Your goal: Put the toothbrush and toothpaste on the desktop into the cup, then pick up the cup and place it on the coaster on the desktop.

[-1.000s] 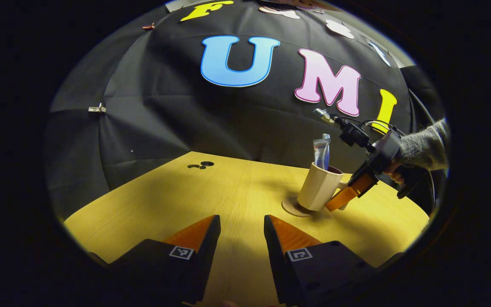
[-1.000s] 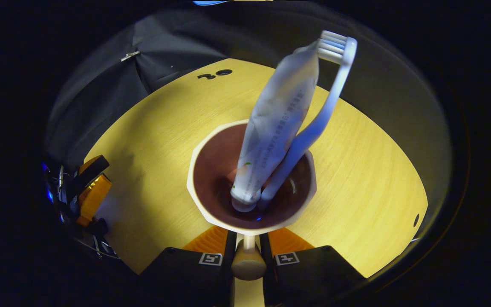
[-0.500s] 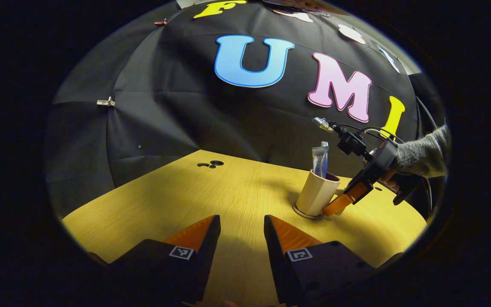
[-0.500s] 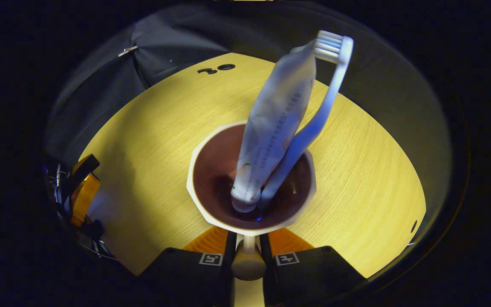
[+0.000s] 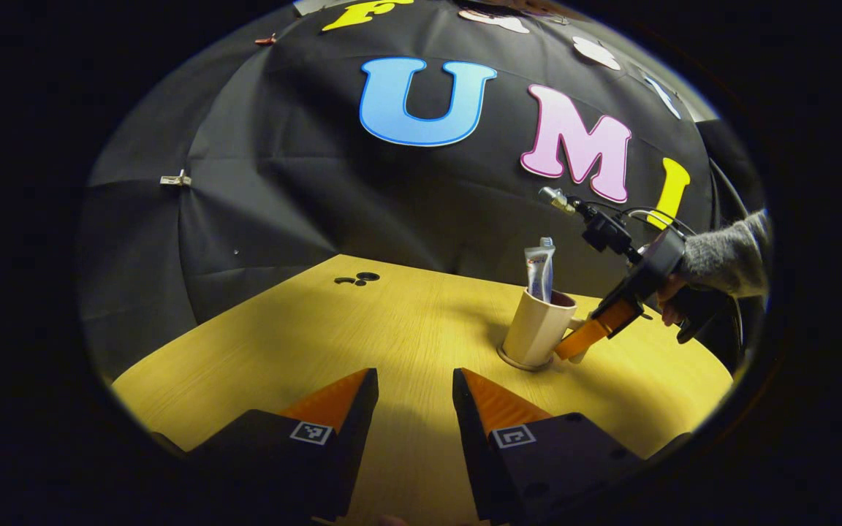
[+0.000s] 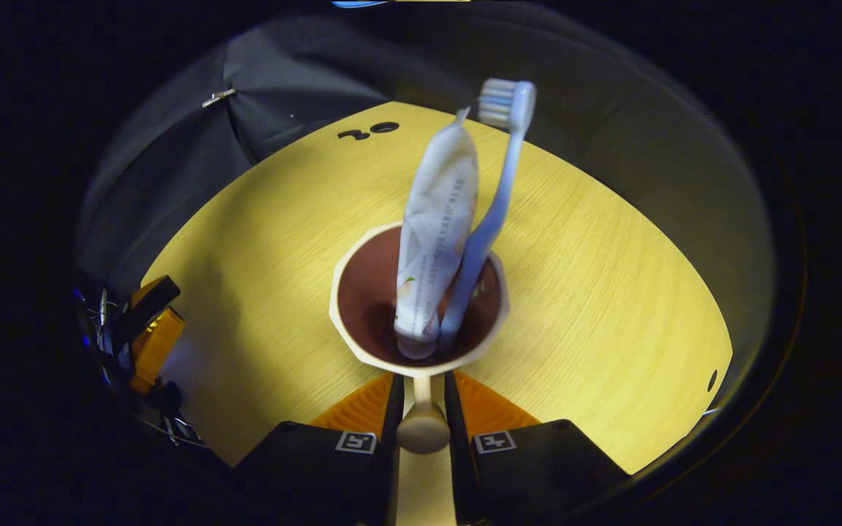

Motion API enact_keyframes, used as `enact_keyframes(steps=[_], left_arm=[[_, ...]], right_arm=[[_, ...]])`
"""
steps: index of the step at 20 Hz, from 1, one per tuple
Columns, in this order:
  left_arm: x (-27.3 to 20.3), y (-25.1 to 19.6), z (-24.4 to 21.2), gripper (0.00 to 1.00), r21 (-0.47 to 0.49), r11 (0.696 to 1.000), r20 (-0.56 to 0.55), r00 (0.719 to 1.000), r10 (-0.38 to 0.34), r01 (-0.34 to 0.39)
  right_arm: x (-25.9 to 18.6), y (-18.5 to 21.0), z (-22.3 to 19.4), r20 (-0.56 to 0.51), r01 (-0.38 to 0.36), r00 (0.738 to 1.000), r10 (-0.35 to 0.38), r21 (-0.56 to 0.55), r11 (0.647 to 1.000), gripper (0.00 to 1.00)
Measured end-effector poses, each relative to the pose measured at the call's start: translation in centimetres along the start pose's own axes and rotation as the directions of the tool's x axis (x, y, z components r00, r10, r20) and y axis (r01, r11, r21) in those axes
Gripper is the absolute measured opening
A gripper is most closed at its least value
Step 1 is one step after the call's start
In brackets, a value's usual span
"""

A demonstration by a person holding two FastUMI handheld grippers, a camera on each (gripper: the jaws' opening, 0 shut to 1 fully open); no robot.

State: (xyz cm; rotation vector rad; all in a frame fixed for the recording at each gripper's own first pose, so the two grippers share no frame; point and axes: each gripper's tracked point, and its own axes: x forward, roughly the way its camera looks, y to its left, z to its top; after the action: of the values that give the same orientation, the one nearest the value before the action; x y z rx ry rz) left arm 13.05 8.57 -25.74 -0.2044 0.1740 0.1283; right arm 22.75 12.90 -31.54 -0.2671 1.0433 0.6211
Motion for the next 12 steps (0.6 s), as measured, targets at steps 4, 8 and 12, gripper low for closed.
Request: enact_keyframes(steps=[4,8,12], left_arm=[[-1.0,-1.3,0.7,0.65,0.037,0.999,-0.021,0.999,-0.034,0.034],[-2.3,-2.9,1.6,0.65,0.043,0.996,-0.058,0.995,-0.078,0.080],[-4.3,-4.4,4.5,0.65,0.039,0.994,-0.077,0.992,-0.103,0.106]], right_arm=[[-4.0,-0.7,-0.3,0.060,0.022,0.998,-0.025,0.049,0.999,0.33],[-9.3,-2.1,-1.1,0.130,0.073,0.988,-0.088,0.120,0.990,0.33],[-15.9,-2.3,-2.1,0.215,0.079,0.968,-0.128,0.222,0.972,0.33]])
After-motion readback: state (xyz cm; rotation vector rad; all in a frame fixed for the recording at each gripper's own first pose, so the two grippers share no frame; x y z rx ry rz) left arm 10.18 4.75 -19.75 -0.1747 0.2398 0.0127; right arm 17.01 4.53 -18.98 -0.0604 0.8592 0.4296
